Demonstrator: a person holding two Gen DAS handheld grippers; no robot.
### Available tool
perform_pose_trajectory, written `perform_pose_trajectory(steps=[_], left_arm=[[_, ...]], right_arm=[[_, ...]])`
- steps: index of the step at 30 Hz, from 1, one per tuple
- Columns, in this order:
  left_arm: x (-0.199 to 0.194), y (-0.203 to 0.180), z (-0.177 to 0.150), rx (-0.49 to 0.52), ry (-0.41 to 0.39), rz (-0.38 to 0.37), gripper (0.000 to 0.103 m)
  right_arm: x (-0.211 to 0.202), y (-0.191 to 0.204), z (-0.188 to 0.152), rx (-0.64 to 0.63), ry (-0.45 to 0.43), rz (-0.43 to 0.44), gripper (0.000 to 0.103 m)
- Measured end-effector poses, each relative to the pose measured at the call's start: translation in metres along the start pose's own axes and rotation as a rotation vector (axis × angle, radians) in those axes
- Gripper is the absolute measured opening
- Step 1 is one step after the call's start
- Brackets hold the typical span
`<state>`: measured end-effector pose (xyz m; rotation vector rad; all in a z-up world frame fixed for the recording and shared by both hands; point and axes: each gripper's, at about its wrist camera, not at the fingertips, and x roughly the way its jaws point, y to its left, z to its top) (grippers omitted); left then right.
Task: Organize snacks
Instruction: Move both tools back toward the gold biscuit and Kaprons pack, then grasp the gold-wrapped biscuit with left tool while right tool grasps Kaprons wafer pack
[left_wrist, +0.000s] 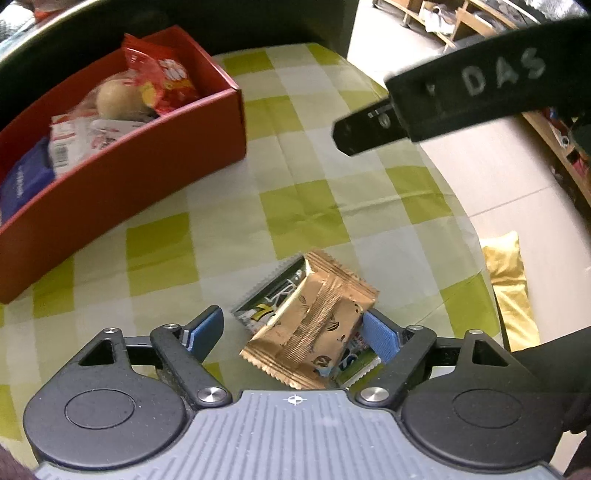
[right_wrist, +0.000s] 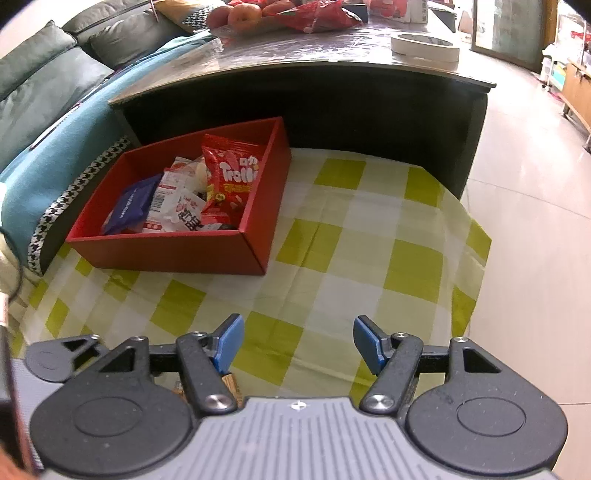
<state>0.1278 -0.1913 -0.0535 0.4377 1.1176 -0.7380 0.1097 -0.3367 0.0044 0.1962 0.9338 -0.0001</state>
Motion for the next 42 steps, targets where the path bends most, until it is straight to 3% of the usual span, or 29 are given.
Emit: perform_pose_trajectory(steps=[5, 9, 14, 17, 26, 30, 42], left_arm=[[0.005, -0.002, 0.001, -0.001, 0.004, 0.004, 0.086], [0.0, -0.001, -0.002, -0.027, 0.004, 0.012, 0.075], [-0.008, 0.008, -0.011, -0.076, 0.005, 0.043, 0.071], [-0.017, 0.022, -0.014, -0.138, -0.004, 0.025, 0.052], [-0.021, 0.031, -0.028, -0.202, 0.002, 0.037, 0.055], [-0.027, 0.034, -0.035, -0.232, -0.004, 0.061, 0.048], [-0.038, 0.085, -0.063, -0.398, 0.016, 0.156, 0.048]], right_arm=[[0.002, 0.003, 0.001, -0.016, 0.006, 0.017, 0.067], [0.002, 0.002, 0.002, -0.011, 0.006, 0.02, 0.067], [0.001, 0.004, 0.002, -0.017, 0.007, 0.023, 0.067], [0.001, 0.008, 0.003, -0.026, 0.005, 0.027, 0.067], [0.007, 0.024, 0.004, -0.064, 0.025, 0.035, 0.067], [0.008, 0.031, -0.001, -0.08, 0.038, 0.032, 0.067], [0.024, 0.064, -0.04, -0.163, 0.147, 0.01, 0.067]])
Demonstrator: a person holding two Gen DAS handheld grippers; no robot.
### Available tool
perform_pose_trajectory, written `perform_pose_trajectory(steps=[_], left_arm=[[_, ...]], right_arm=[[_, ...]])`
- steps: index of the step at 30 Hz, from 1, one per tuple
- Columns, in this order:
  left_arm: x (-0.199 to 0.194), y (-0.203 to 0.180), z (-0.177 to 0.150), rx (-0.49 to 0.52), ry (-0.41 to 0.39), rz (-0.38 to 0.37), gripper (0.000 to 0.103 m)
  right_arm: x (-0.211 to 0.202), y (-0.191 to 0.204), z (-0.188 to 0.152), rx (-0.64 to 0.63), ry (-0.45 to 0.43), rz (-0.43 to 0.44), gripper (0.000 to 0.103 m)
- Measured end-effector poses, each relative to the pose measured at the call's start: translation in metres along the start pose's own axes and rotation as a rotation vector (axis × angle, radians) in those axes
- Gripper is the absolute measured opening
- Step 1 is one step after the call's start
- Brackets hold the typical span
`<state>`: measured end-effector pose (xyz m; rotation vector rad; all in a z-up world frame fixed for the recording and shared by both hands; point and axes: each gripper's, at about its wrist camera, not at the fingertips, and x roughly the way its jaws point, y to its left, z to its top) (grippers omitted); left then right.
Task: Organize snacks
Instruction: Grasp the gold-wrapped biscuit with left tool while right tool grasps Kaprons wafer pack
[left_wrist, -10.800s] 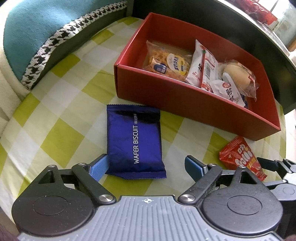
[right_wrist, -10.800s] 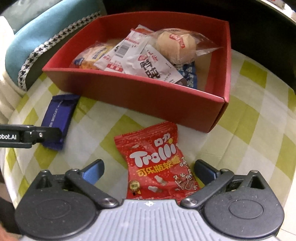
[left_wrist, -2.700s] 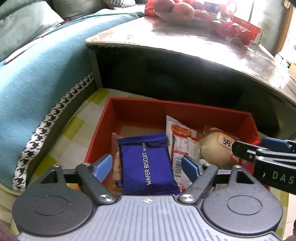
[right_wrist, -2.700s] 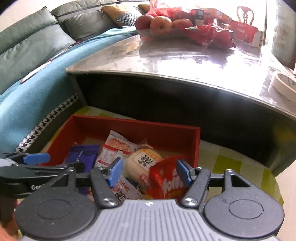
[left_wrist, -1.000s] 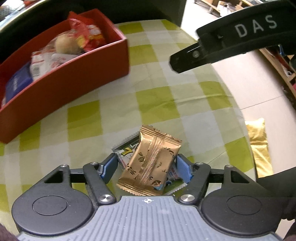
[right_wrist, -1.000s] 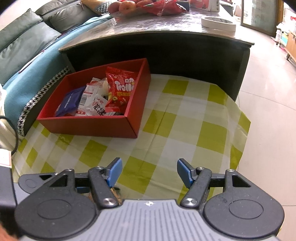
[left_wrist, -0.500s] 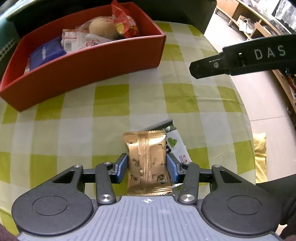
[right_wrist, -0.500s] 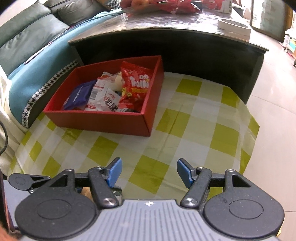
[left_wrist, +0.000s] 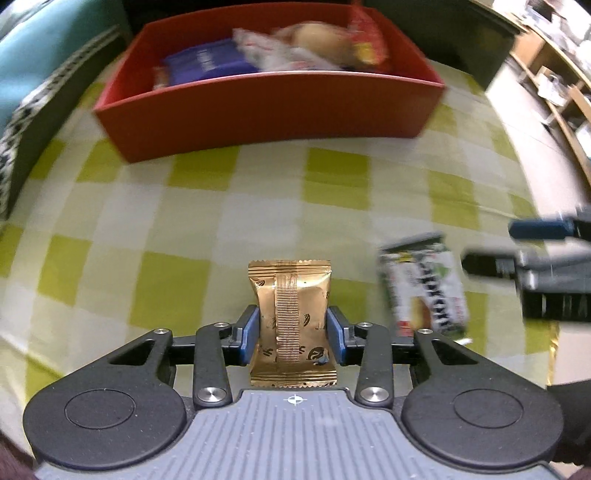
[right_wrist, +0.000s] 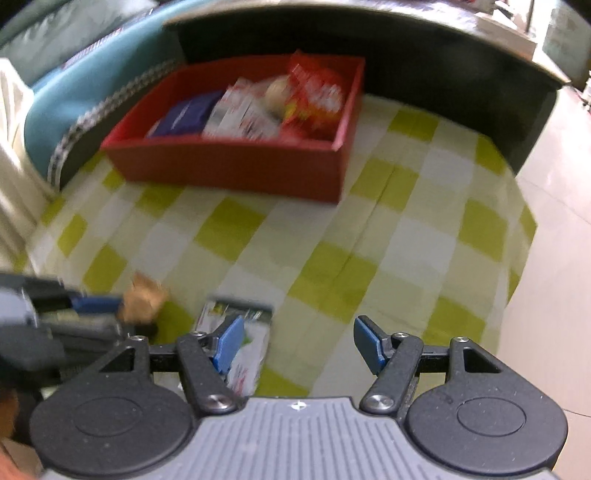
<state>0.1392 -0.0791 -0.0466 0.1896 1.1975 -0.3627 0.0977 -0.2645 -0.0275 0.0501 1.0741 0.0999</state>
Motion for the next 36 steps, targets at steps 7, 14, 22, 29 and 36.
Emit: perform_pose_trajectory(steps=[7, 14, 22, 29, 36], left_arm=[[0.004, 0.018, -0.006, -0.042, 0.002, 0.018, 0.057], [0.014, 0.022, -0.008, -0.029, 0.001, 0.078, 0.074], [0.016, 0.036, -0.01, -0.083, 0.003, 0.116, 0.087], [0.021, 0.047, -0.009, -0.129, 0.02, 0.126, 0.098], [0.022, 0.054, -0.008, -0.139, 0.032, 0.114, 0.098]], right_arm=[[0.025, 0.033, -0.01, -0.022, 0.063, -0.002, 0.067], [0.044, 0.05, -0.009, -0.005, 0.08, -0.029, 0.079], [0.057, 0.049, -0.007, 0.032, 0.11, -0.126, 0.103], [0.057, 0.048, -0.008, 0.032, 0.073, -0.135, 0.103], [0.051, 0.058, -0.015, -0.047, 0.067, -0.122, 0.094]])
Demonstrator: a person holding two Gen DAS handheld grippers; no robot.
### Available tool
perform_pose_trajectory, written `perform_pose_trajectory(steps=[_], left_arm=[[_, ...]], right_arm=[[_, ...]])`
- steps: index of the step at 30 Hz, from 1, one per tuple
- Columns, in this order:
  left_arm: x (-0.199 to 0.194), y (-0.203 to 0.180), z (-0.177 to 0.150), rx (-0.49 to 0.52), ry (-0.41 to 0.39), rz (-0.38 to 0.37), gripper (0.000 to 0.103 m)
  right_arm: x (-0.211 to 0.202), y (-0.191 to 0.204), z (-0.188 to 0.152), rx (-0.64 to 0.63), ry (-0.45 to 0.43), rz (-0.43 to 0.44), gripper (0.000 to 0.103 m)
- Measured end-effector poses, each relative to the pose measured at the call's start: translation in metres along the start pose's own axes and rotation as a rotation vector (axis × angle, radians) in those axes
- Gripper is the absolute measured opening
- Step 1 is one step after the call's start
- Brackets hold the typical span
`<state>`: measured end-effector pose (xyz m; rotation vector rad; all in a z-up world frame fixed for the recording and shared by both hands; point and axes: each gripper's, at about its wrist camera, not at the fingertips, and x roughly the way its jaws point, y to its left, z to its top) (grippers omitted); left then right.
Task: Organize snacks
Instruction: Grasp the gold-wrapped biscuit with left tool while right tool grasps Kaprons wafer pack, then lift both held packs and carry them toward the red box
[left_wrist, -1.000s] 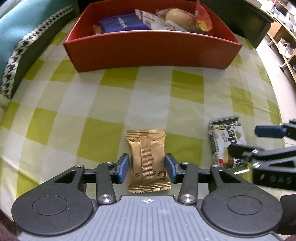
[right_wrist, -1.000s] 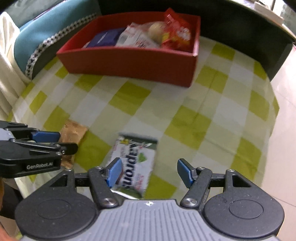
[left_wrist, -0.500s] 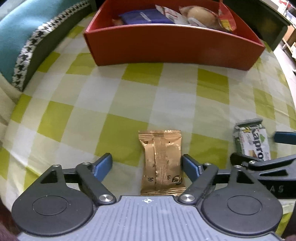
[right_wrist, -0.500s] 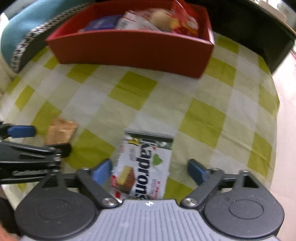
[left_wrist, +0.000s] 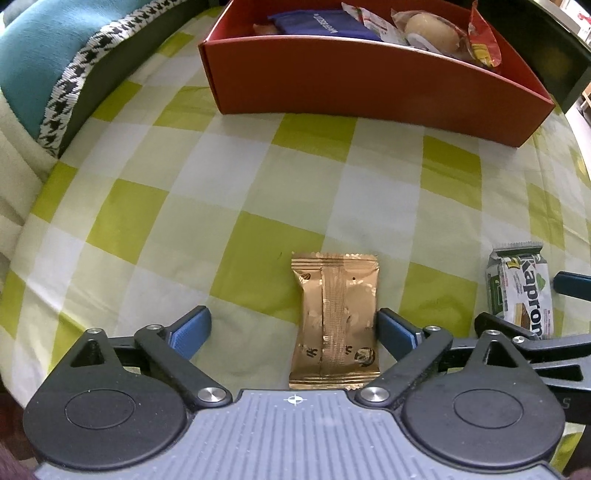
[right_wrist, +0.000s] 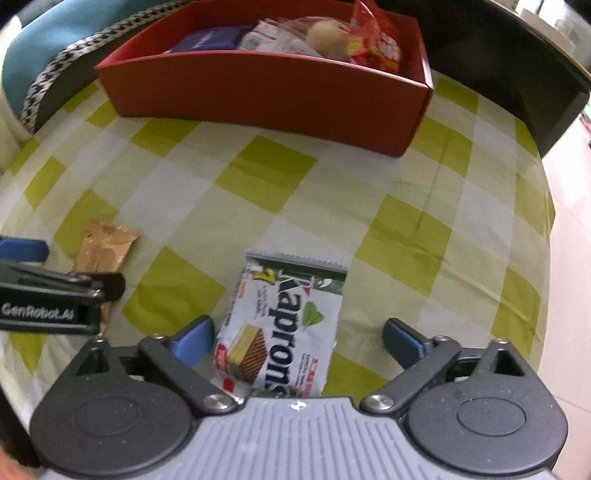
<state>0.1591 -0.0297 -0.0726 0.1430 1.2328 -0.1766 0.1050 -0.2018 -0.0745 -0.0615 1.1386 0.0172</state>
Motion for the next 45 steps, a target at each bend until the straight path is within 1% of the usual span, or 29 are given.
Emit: perform_pose_trajectory(steps=[2, 3, 5, 6, 7, 11, 13, 15, 20, 25, 29, 30, 32, 33, 34, 36, 37, 39, 42, 45], left_arm=[[0.0, 0.001, -0.002, 0.004, -0.002, -0.002, 0.098], [0.003, -0.004, 0.003, 0.006, -0.004, 0.0, 0.098], [0.004, -0.004, 0.004, 0.006, -0.01, -0.003, 0.096], [0.002, -0.004, 0.002, 0.004, -0.013, -0.007, 0.092], [0.0, -0.004, 0.001, 0.007, -0.019, -0.009, 0.085], [-0.006, -0.006, -0.001, 0.022, -0.034, -0.01, 0.069], [-0.008, -0.007, -0.002, 0.021, -0.034, -0.033, 0.053], [-0.009, -0.008, -0.002, 0.02, -0.032, -0.049, 0.052], [-0.009, -0.008, -0.003, 0.017, -0.032, -0.053, 0.049], [-0.017, -0.01, 0.0, 0.001, -0.053, -0.077, 0.045], [-0.021, -0.014, 0.001, 0.003, -0.061, -0.084, 0.045], [-0.019, -0.014, 0.002, 0.001, -0.058, -0.08, 0.047], [-0.016, -0.015, 0.002, 0.002, -0.054, -0.074, 0.059], [-0.013, -0.016, 0.003, 0.004, -0.052, -0.069, 0.072], [-0.011, -0.016, 0.003, -0.001, -0.05, -0.059, 0.078], [-0.005, -0.017, 0.006, -0.014, -0.045, -0.045, 0.076], [-0.001, -0.017, 0.008, -0.023, -0.042, -0.04, 0.072], [0.002, -0.02, 0.009, -0.016, -0.05, -0.016, 0.07], [-0.003, -0.025, 0.005, 0.015, -0.06, -0.023, 0.051], [-0.006, -0.026, 0.001, 0.015, -0.046, -0.045, 0.05]], right_arm=[[-0.003, 0.003, -0.001, -0.011, -0.009, 0.004, 0.084], [-0.004, 0.005, -0.002, -0.017, -0.015, 0.006, 0.082], [-0.008, 0.008, -0.002, -0.031, -0.028, 0.015, 0.065], [-0.01, 0.01, -0.003, -0.039, -0.033, 0.018, 0.064], [-0.011, 0.011, -0.003, -0.043, -0.032, 0.024, 0.063], [-0.011, 0.013, -0.006, -0.046, -0.025, 0.025, 0.062], [-0.012, 0.012, -0.007, -0.037, -0.019, 0.037, 0.062], [-0.014, 0.01, -0.008, -0.028, -0.025, 0.041, 0.062], [-0.022, 0.0, -0.006, 0.008, -0.05, 0.048, 0.062], [-0.03, -0.006, -0.001, 0.037, -0.076, 0.062, 0.062], [-0.03, -0.006, 0.002, 0.037, -0.078, 0.061, 0.062], [-0.029, -0.006, 0.002, 0.039, -0.074, 0.057, 0.062], [-0.027, -0.007, 0.002, 0.042, -0.066, 0.058, 0.062], [-0.026, -0.008, 0.002, 0.042, -0.064, 0.061, 0.062], [-0.025, -0.008, 0.003, 0.045, -0.062, 0.063, 0.062], [-0.025, -0.009, 0.004, 0.056, -0.059, 0.07, 0.062], [-0.025, -0.01, 0.004, 0.06, -0.06, 0.078, 0.062], [-0.025, -0.012, 0.005, 0.065, -0.065, 0.088, 0.062], [-0.026, -0.017, 0.006, 0.083, -0.068, 0.091, 0.062], [-0.029, -0.022, 0.007, 0.101, -0.078, 0.098, 0.062]])
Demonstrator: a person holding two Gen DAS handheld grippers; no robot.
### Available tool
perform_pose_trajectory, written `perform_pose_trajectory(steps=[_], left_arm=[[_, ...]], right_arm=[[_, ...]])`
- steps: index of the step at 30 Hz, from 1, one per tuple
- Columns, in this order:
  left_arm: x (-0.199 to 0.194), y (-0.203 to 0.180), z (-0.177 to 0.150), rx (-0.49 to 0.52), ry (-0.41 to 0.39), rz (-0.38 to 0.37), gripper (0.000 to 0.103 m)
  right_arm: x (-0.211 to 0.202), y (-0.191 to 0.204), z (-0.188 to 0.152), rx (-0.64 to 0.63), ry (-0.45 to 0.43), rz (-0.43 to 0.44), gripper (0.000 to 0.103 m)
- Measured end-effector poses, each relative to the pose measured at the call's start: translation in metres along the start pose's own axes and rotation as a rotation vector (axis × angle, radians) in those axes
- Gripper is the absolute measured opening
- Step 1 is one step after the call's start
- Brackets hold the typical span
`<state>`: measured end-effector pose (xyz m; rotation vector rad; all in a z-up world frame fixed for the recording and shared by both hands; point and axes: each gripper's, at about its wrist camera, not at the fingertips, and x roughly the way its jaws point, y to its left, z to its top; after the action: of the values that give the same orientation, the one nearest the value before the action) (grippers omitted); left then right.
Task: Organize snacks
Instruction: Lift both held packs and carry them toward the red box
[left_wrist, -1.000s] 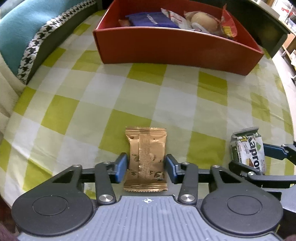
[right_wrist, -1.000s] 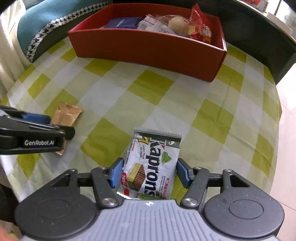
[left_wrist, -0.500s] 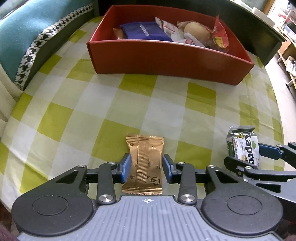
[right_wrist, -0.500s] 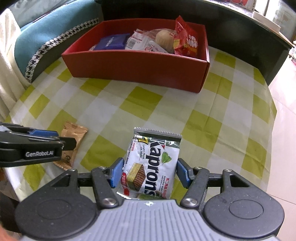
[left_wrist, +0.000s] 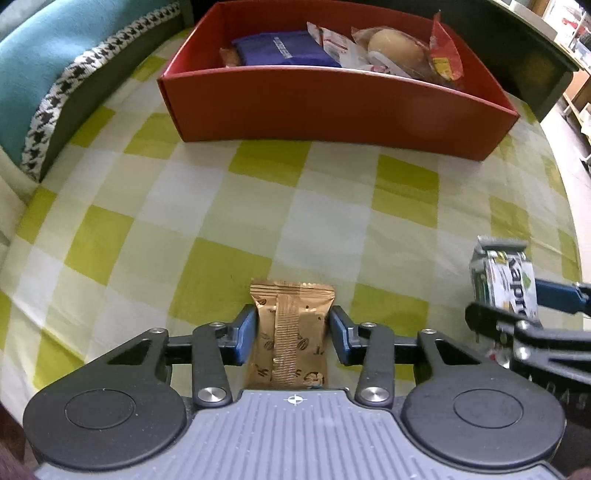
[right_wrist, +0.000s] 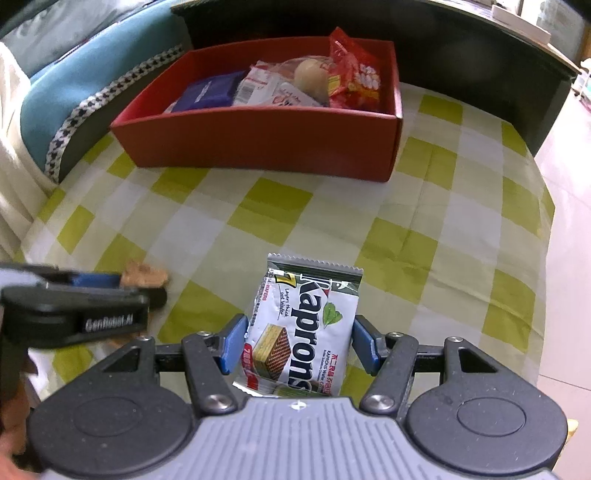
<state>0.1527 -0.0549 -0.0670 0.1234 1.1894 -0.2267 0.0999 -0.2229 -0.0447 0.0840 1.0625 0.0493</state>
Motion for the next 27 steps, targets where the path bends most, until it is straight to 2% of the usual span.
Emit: perform_pose_trajectory(steps=[11, 27], left_arm=[[-0.024, 0.007, 0.007, -0.054, -0.06, -0.035, 0.047], [-0.044, 0.007, 0.019, -0.072, -0.131, -0.077, 0.046]], right_arm=[[-0.008, 0.001, 0.003, -0.005, -0.04, 0.002, 0.062], [-0.021, -0.002, 0.013, 0.014, -0.109, 0.015, 0.062]])
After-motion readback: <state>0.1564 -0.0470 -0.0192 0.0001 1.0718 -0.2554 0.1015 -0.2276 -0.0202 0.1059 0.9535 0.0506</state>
